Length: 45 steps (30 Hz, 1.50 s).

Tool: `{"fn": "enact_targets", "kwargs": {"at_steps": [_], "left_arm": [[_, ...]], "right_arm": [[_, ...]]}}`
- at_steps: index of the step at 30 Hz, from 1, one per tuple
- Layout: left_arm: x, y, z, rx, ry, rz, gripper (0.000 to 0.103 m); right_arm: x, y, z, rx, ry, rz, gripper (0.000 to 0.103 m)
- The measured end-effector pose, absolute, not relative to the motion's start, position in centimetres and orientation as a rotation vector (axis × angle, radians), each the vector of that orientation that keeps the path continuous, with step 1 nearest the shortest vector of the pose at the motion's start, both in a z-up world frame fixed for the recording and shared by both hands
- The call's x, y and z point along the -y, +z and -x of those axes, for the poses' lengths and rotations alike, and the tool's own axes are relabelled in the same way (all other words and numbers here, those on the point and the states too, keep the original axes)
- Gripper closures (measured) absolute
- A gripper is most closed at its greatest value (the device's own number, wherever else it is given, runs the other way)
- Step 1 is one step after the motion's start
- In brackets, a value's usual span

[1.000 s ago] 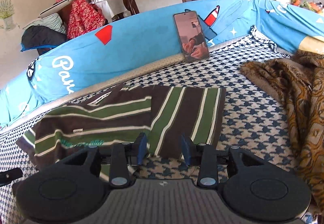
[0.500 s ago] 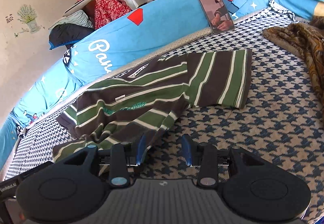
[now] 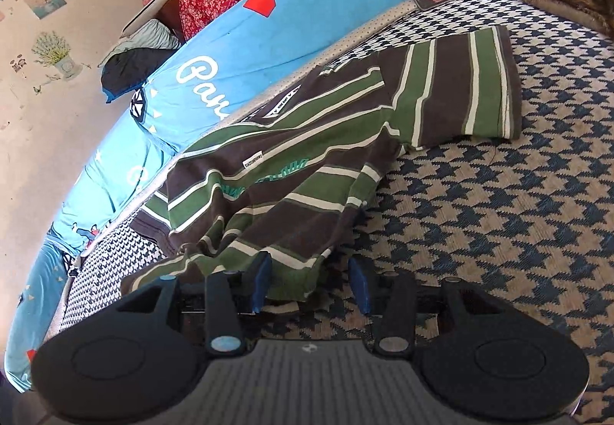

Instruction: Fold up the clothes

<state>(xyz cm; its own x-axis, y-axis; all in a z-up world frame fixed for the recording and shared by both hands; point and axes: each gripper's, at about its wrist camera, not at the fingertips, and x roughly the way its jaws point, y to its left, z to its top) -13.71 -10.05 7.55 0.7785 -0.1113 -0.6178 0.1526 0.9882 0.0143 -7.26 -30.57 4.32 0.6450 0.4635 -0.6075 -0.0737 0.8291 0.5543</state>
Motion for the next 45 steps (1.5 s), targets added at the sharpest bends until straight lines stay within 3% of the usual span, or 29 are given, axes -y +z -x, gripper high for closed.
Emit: {"fn": "enact_targets", "kwargs": {"at_steps": [1, 3, 5, 12, 20, 25, 33, 43, 45], "left_arm": [[10.3, 7.3, 13.5, -0.667, -0.139, -0.075, 0.0], [10.4, 6.9, 13.0, -0.67, -0.119, -0.087, 0.0], [10.2, 6.6, 12.7, -0.668, -0.107, -0.064, 0.0], [7.7, 6.7, 12.1, -0.652, 0.019, 0.028, 0.003], [4.1, 7.4, 11.9, -0.642, 0.099, 0.187, 0.0], [4.1, 6.9, 11.6, -0.674, 0.107, 0.185, 0.0], [4.5, 6.8, 11.8, -0.682, 0.088, 0.166, 0.0], [3.8, 6.8, 11.9, -0.677, 0.155, 0.18, 0.0], [3.4, 6.8, 11.9, -0.672, 0.174, 0.193, 0.0]], "right_arm": [[30.4, 4.3, 7.2, -0.814, 0.333, -0.519, 0.06], [30.0, 4.4, 7.3, -0.801, 0.357, -0.514, 0.08], [29.6, 4.8, 7.4, -0.776, 0.377, -0.493, 0.091], [30.2, 7.2, 8.3, -0.616, 0.368, -0.471, 0.097], [32.1, 10.3, 9.3, -0.411, 0.272, -0.444, 0.098], [31.8, 8.9, 8.0, -0.526, 0.098, -0.336, 0.095], [33.1, 9.3, 9.2, -0.503, 0.093, -0.369, 0.078], [32.2, 8.5, 12.6, -0.542, 0.218, -0.364, 0.073], [31.8, 7.9, 12.8, -0.567, 0.253, -0.375, 0.067]]}}
